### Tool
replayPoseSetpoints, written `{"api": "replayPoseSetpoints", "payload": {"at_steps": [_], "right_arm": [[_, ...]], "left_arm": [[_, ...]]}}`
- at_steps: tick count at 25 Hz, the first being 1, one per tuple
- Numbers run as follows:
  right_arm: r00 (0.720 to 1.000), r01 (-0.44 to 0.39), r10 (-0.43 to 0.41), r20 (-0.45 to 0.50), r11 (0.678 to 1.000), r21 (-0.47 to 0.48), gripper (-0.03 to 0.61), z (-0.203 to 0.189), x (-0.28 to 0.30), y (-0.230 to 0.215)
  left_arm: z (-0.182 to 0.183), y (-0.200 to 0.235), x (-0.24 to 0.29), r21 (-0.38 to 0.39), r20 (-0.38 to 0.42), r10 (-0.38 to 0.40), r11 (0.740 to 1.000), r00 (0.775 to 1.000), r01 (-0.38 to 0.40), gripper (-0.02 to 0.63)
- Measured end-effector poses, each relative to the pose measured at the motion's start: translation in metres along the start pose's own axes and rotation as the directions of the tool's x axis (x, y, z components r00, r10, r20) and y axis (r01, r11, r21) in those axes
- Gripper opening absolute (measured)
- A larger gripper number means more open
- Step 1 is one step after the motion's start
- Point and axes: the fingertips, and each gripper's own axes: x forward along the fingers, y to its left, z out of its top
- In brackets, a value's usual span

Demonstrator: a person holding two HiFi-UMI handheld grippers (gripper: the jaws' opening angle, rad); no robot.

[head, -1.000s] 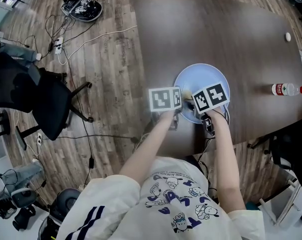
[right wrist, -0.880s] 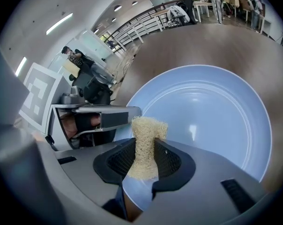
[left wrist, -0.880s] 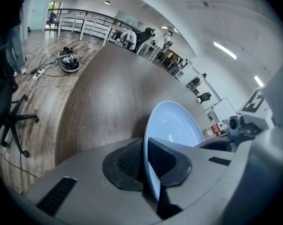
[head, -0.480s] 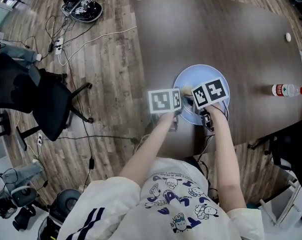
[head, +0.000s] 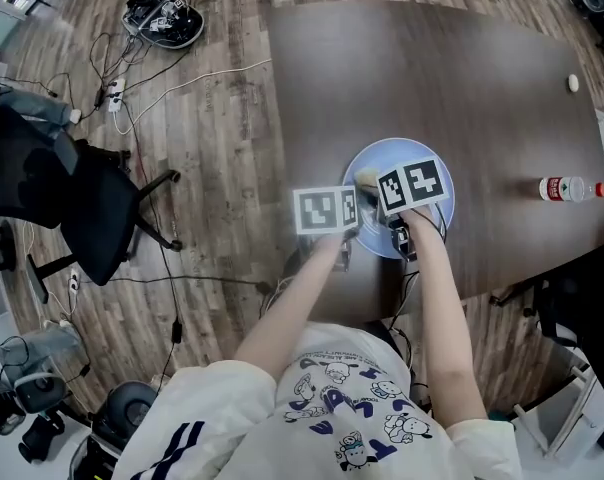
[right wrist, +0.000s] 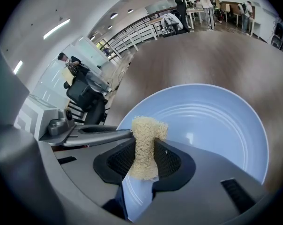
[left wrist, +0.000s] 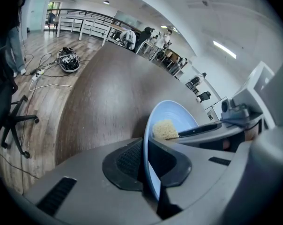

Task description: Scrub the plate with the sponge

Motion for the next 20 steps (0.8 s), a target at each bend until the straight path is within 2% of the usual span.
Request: {"api": "replayPoseSetpoints", "payload": {"at_steps": [15,20], "right_arm": [[0.986,0.139,-0.137,0.096,0.990,-0.014,0.120,0.031,-0.008,-0.032],[0.982,0.158,-0.156,0.104,0.987,-0.004,0.120,0.034,-0.014,-0.043]], "left_arm": [[0.001,0.001,-0.001,-0.016,-0.014,-0.010,1.000,1.000,0.010,0.031],[0.002,-0.001,-0.001,-0.015,-0.016,-0.010,1.000,1.000,0.009,0.031]]}}
